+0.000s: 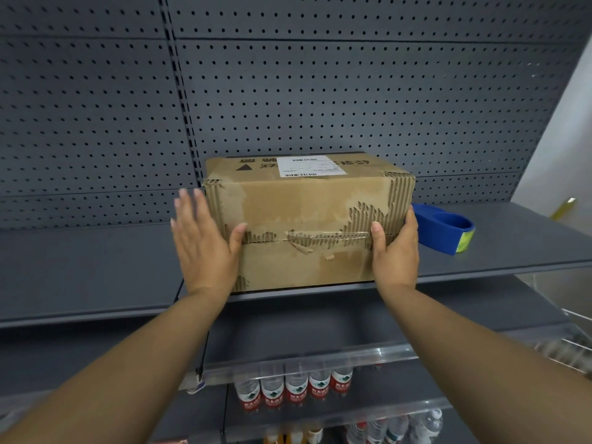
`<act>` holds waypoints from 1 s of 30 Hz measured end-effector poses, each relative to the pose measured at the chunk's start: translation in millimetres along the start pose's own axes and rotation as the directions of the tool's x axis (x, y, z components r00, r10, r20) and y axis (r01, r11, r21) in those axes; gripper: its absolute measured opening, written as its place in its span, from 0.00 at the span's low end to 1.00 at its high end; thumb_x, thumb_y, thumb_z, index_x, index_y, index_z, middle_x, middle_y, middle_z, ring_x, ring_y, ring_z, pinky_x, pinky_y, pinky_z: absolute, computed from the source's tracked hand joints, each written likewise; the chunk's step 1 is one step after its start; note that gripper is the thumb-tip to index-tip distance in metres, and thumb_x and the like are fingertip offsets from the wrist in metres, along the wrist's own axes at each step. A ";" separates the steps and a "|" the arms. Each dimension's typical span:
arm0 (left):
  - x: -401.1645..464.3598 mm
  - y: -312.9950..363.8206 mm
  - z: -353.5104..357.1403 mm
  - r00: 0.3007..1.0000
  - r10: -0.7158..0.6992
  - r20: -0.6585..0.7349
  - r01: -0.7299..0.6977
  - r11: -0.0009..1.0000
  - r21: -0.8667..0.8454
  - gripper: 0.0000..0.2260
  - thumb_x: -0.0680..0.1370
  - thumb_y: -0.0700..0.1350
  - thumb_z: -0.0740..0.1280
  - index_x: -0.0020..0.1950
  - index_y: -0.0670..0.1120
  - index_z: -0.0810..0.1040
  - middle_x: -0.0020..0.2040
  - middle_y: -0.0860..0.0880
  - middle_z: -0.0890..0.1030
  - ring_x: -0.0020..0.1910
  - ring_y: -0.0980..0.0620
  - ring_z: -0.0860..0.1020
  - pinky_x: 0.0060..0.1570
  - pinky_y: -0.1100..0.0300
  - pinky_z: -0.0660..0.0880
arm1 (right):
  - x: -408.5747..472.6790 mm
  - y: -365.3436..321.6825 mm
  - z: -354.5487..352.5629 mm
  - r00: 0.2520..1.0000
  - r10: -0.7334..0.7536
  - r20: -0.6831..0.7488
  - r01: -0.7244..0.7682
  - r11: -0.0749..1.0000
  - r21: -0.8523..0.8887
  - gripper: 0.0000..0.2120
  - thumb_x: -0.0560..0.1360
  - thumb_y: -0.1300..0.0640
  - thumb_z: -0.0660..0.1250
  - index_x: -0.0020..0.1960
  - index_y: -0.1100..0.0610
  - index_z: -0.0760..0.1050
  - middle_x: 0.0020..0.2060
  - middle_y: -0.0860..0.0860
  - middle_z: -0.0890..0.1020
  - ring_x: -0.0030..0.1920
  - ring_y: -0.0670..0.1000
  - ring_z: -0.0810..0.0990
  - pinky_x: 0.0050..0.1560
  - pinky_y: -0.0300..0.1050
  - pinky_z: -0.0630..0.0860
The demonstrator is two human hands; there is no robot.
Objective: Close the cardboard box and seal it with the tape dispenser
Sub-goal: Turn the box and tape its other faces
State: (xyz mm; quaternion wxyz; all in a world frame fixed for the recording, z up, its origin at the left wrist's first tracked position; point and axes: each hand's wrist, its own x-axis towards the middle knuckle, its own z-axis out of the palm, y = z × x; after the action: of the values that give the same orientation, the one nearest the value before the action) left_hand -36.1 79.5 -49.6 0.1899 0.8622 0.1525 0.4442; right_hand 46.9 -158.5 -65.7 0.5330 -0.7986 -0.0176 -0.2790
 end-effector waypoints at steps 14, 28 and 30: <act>24.1 22.6 54.9 0.602 0.798 -0.021 -0.666 0.516 0.539 0.33 0.78 0.65 0.51 0.77 0.46 0.52 0.77 0.44 0.39 0.76 0.45 0.41 0.71 0.45 0.46 | -11.1 -17.6 30.1 0.670 -0.687 0.282 0.707 0.473 -0.526 0.29 0.77 0.45 0.51 0.74 0.57 0.51 0.73 0.52 0.56 0.75 0.48 0.42 0.73 0.47 0.40; 36.1 22.4 61.0 0.613 0.788 -0.065 -0.658 0.554 0.511 0.28 0.80 0.58 0.53 0.77 0.47 0.52 0.77 0.46 0.40 0.76 0.47 0.42 0.72 0.45 0.45 | 9.9 4.6 58.0 0.565 -0.799 0.206 0.755 0.399 -0.520 0.29 0.80 0.41 0.38 0.75 0.51 0.33 0.74 0.45 0.33 0.74 0.45 0.35 0.73 0.48 0.35; 38.0 22.8 59.9 0.609 0.791 -0.066 -0.661 0.551 0.510 0.28 0.80 0.58 0.53 0.77 0.48 0.53 0.77 0.46 0.41 0.76 0.47 0.44 0.71 0.45 0.46 | 16.1 -8.0 53.9 0.574 -0.807 0.139 0.751 0.451 -0.482 0.29 0.80 0.41 0.39 0.75 0.50 0.32 0.74 0.45 0.33 0.74 0.44 0.34 0.73 0.49 0.35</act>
State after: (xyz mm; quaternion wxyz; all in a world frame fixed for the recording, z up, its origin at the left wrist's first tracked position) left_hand 36.6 64.3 -44.1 -0.2355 0.7905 -0.1009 0.5563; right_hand 80.9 -112.9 -66.3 0.1235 -0.7906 -0.2807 -0.5300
